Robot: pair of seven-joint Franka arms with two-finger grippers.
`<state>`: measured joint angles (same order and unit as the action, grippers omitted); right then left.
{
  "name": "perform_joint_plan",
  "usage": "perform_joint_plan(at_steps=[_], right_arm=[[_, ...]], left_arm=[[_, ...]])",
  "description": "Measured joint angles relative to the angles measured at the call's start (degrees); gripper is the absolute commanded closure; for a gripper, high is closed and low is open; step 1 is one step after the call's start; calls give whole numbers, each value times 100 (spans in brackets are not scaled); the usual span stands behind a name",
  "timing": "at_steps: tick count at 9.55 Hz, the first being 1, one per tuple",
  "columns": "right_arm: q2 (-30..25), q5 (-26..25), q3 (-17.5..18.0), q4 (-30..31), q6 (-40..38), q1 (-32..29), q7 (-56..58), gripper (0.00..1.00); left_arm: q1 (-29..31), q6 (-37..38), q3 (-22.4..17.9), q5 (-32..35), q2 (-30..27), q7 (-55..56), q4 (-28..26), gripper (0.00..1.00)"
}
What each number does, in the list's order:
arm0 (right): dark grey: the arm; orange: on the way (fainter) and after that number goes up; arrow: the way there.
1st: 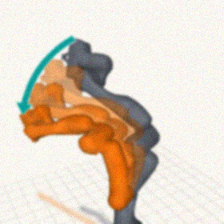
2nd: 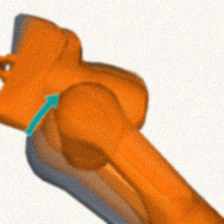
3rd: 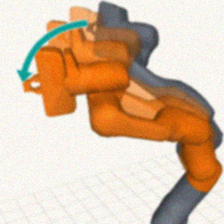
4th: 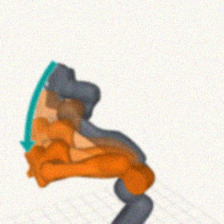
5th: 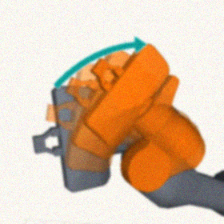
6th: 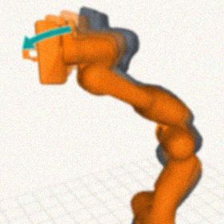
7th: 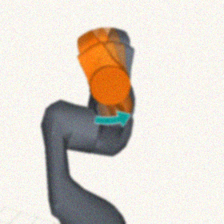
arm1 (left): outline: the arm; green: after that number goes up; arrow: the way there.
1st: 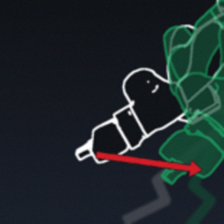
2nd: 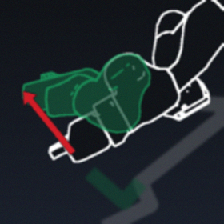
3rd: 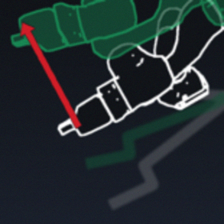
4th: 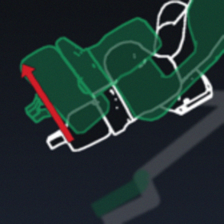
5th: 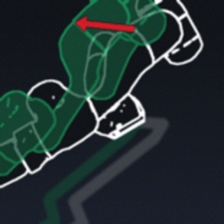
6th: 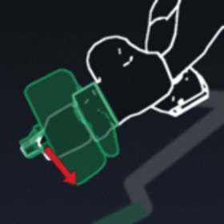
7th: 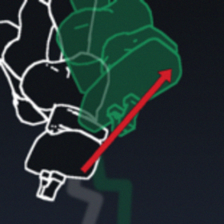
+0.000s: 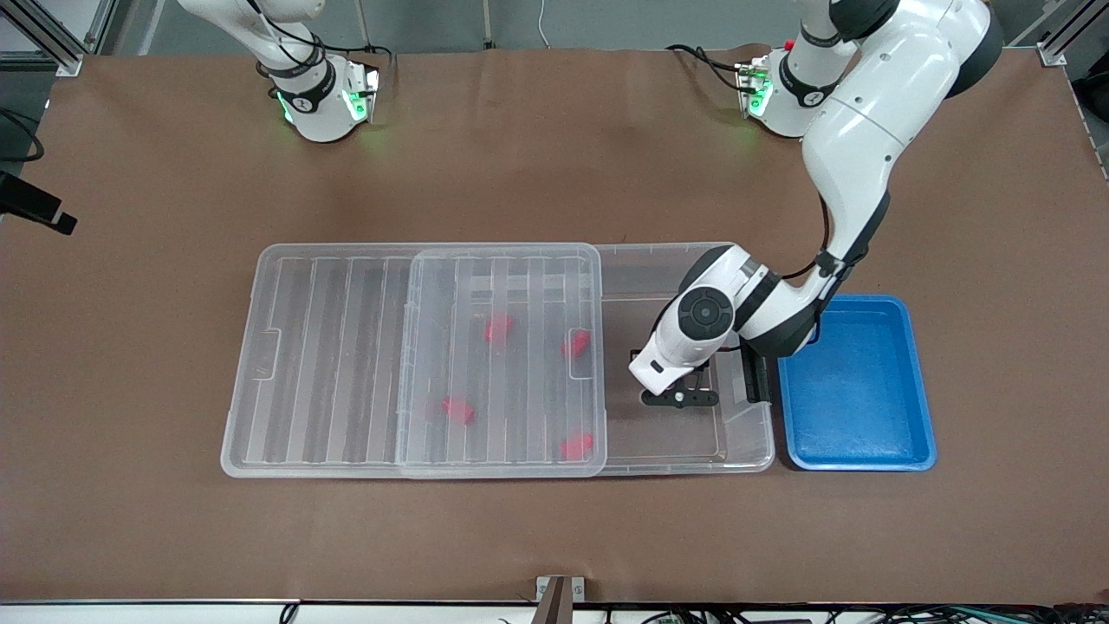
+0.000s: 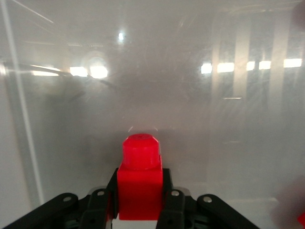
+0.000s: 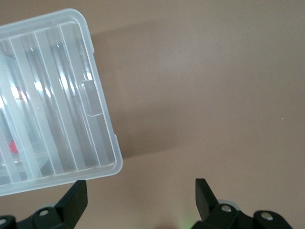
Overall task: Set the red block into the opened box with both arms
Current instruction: 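Lift the red block with the left gripper and carry it over the box, then lower the block into the box and open the left gripper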
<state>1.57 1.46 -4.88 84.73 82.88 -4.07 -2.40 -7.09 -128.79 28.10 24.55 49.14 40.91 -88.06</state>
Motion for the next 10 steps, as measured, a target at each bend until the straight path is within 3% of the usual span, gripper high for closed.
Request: perform_joint_plan(at_steps=[1,3,5,7,8,10], right_arm=[[-21,0,-11,136,88,-42,96,0],[-130,0,10,295,193,-52,173,0],[-197,0,11,332,204,-61,355,0],[-200,0,8,347,218,-72,426,0],[-200,0,7,349,218,-73,442,10],[-171,-5,-1,403,453,-86,809,69]], left_arm=[[-23,5,12,45,30,1,93,1],[-54,5,18,571,50,94,116,0],[-44,35,92,686,17,272,224,0],[-25,413,182,700,-361,344,336,0],[15,639,240,693,-666,344,353,0],[117,1073,274,132,-1377,-103,309,0]])
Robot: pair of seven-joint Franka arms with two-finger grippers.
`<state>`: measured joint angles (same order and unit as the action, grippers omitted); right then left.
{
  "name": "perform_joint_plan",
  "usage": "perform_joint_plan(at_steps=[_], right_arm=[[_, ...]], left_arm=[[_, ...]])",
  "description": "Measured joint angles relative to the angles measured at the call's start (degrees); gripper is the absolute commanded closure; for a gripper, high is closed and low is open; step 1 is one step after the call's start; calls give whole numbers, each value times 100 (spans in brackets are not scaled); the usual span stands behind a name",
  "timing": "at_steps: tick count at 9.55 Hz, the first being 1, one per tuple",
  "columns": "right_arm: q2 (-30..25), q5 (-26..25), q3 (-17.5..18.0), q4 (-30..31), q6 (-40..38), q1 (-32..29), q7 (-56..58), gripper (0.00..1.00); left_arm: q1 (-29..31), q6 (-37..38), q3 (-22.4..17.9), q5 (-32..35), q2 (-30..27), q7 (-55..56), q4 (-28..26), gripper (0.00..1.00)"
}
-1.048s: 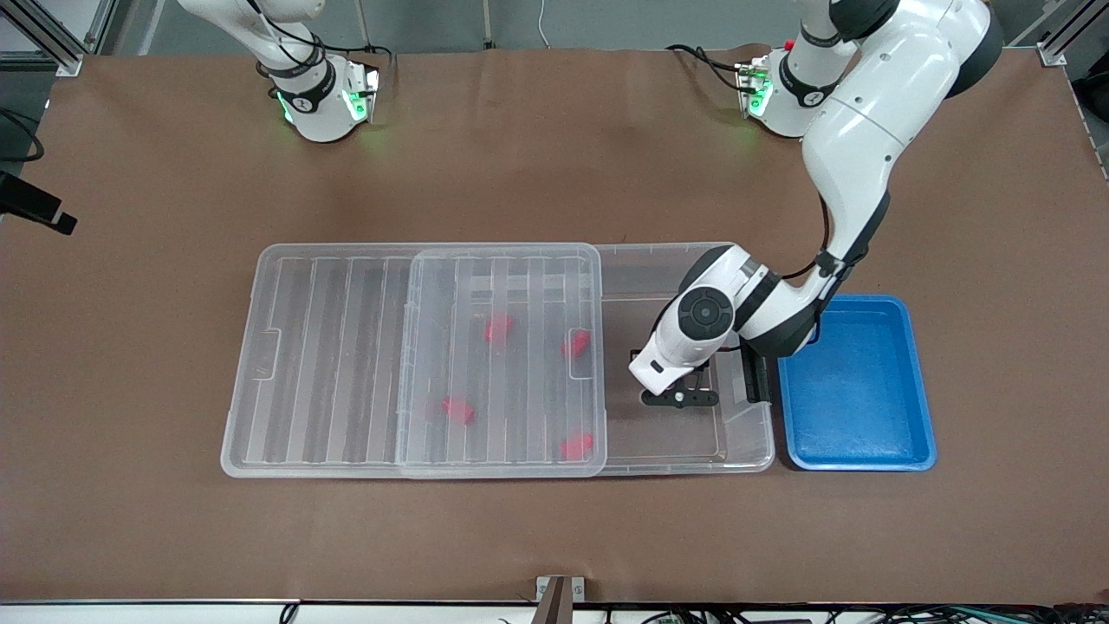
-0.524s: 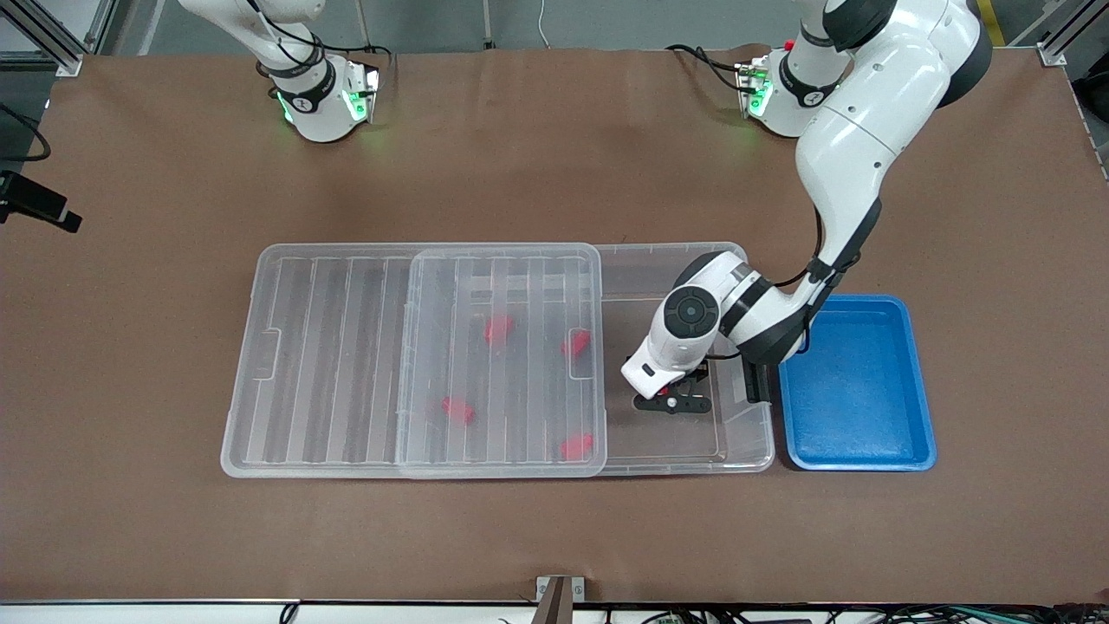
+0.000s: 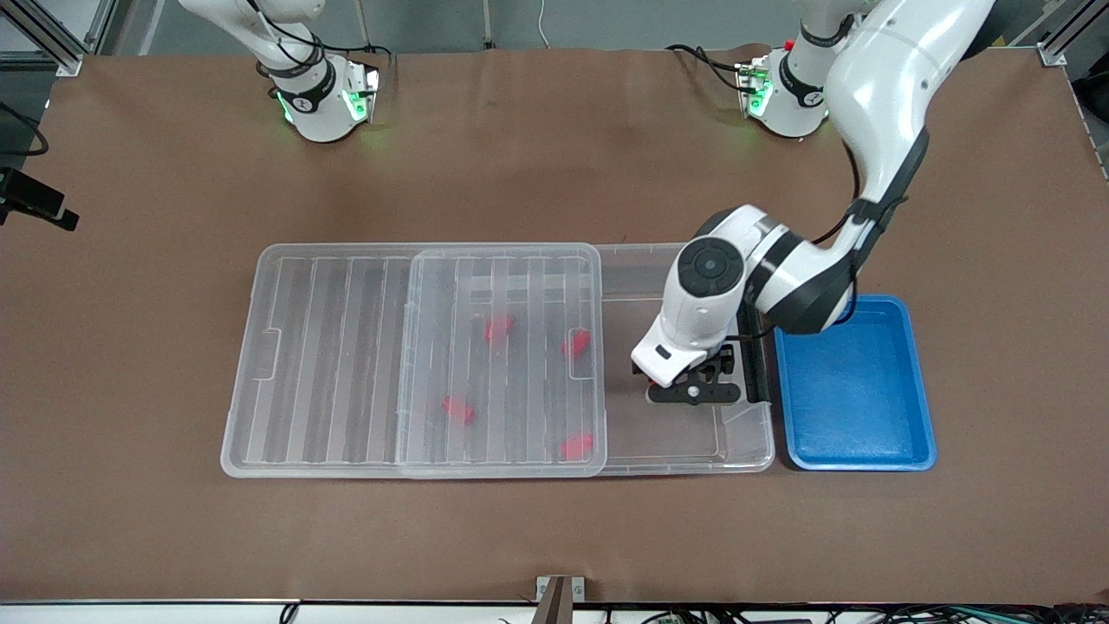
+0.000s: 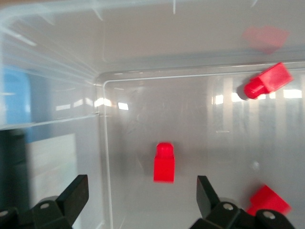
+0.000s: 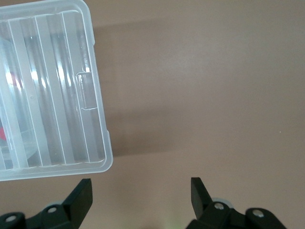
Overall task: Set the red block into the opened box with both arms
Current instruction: 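Lower the block into the box and open the left gripper, then raise the left gripper away from the box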
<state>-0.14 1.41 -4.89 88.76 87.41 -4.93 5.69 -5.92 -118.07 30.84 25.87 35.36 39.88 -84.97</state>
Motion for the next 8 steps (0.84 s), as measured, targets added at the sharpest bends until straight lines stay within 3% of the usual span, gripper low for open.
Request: perform_joint_plan(at_steps=[1,4,6,8], right_arm=[[152,-2,-5,99,377,-18,361,98],[1297,1,-14,242,1527,-119,1689,100],[2059,11,42,235,2280,-71,2080,100],[2404,30,113,209,2388,148,2102,100]], left_arm=[[85,272,-102,-552,-399,-500,-28,0],[200,870,-1110,-1864,-1610,-1968,-162,0],[237,1003,-1686,-1993,-2498,-2439,-461,0],[241,1089,-1998,-2038,-3301,-2539,-793,0]])
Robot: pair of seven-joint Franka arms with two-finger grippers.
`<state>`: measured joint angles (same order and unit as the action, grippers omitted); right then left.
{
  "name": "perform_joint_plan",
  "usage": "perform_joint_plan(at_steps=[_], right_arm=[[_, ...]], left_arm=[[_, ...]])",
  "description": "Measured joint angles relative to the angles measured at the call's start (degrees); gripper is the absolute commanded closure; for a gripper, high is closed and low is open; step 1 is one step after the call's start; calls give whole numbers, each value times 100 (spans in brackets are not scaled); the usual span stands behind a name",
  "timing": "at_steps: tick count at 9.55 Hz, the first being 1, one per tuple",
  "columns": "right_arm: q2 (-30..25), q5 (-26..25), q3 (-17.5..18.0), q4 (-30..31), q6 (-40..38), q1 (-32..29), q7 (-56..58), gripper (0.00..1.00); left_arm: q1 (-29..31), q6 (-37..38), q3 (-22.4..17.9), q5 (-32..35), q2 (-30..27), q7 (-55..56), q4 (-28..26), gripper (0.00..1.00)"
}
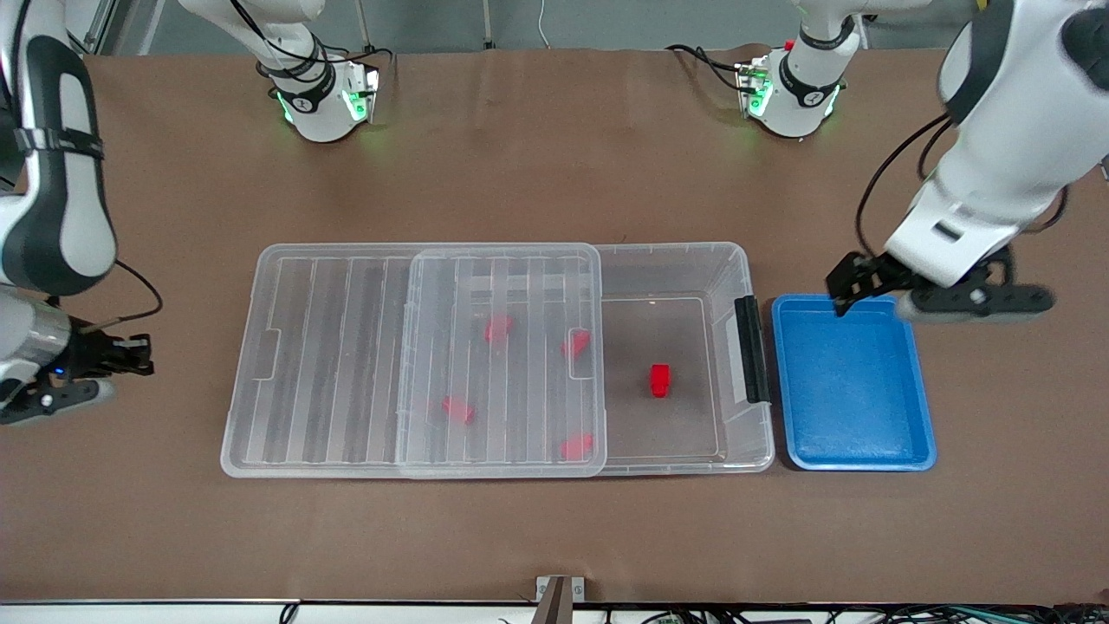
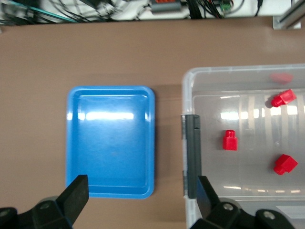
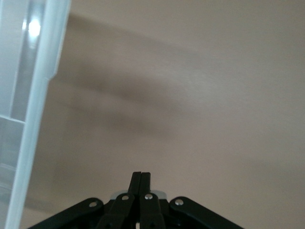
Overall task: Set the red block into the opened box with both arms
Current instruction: 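Raise the left gripper away from the box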
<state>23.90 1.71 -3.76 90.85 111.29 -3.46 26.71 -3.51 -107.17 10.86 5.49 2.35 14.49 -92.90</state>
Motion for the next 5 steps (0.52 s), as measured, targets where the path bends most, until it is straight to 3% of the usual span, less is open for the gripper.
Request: perform_joint_plan(at_steps=[2,5], right_arm=[[63,84,40,-2,-30,250,-1,100],[215,201,107,0,-42,331,0,100]], left_arm=[[-6,79,-226,-438,-402,-13,-231,0],[3,409,-625,-746,-477,-412,-277,0]])
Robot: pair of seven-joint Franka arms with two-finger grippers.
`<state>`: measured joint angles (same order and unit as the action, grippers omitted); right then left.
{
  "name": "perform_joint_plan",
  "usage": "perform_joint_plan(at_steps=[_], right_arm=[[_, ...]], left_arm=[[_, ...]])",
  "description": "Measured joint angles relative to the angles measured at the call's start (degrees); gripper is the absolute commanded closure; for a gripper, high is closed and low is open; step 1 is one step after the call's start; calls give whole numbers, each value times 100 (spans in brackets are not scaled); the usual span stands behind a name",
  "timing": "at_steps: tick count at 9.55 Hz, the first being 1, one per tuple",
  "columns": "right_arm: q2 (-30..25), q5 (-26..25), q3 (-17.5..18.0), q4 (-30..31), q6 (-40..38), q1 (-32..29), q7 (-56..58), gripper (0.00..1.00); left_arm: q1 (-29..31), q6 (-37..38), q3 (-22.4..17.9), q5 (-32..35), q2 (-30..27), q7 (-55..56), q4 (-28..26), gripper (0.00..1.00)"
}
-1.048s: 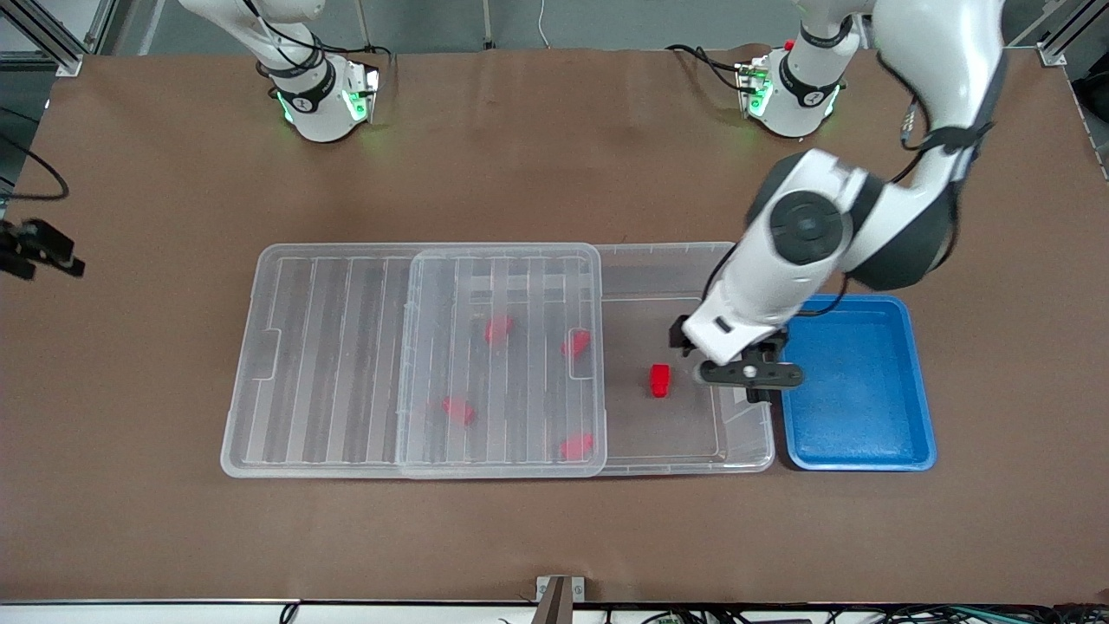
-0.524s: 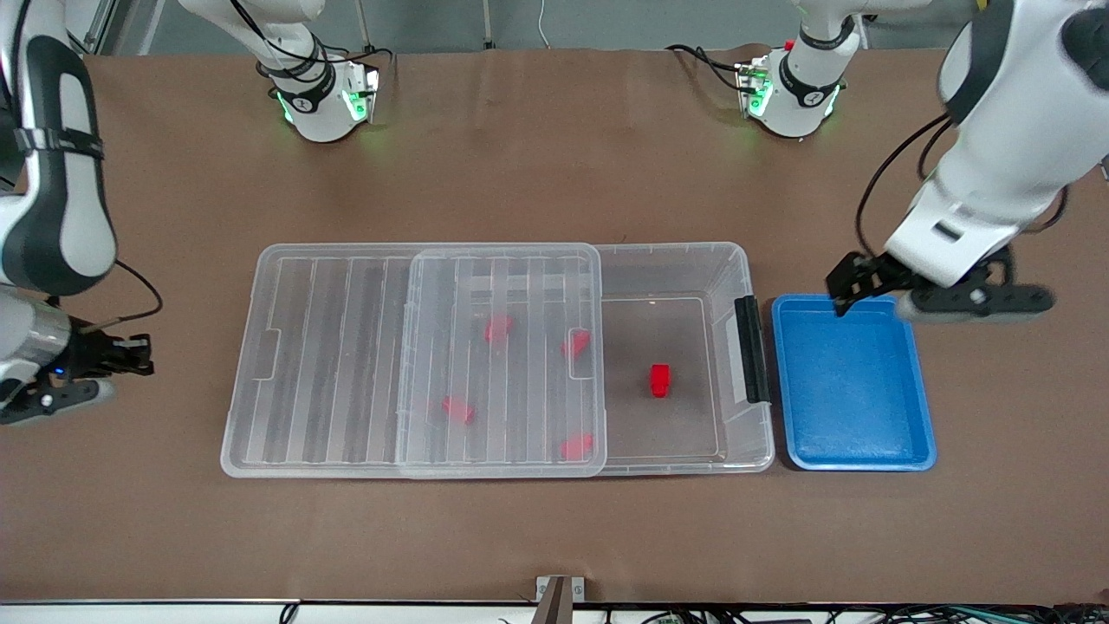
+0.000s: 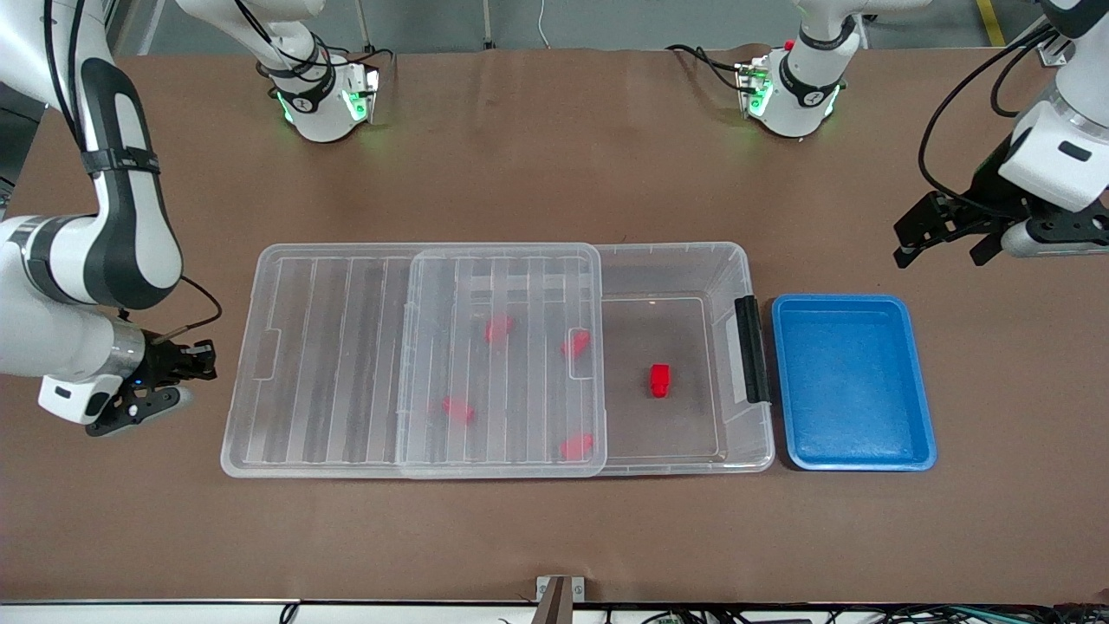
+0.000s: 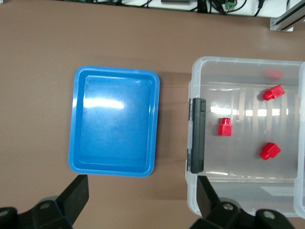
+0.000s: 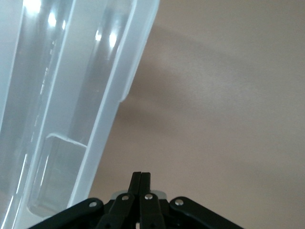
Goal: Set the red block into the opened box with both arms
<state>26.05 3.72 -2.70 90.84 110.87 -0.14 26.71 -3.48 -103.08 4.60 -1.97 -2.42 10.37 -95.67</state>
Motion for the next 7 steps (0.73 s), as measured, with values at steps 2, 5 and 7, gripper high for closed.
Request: perform_joint_plan(at_steps=[2,5,7], right_arm=[[64,142,45,0,-2,58,1,100],[108,324,131,-4,-30,253,-110,100],[120,349,449,-16,-33,307,-636,100]], left_arm=[[20,25,-8,0,13,-40,-17,0],[220,22,-14,0,188,-378,42,0],[222,22,-16,0,289,-383,160,0]])
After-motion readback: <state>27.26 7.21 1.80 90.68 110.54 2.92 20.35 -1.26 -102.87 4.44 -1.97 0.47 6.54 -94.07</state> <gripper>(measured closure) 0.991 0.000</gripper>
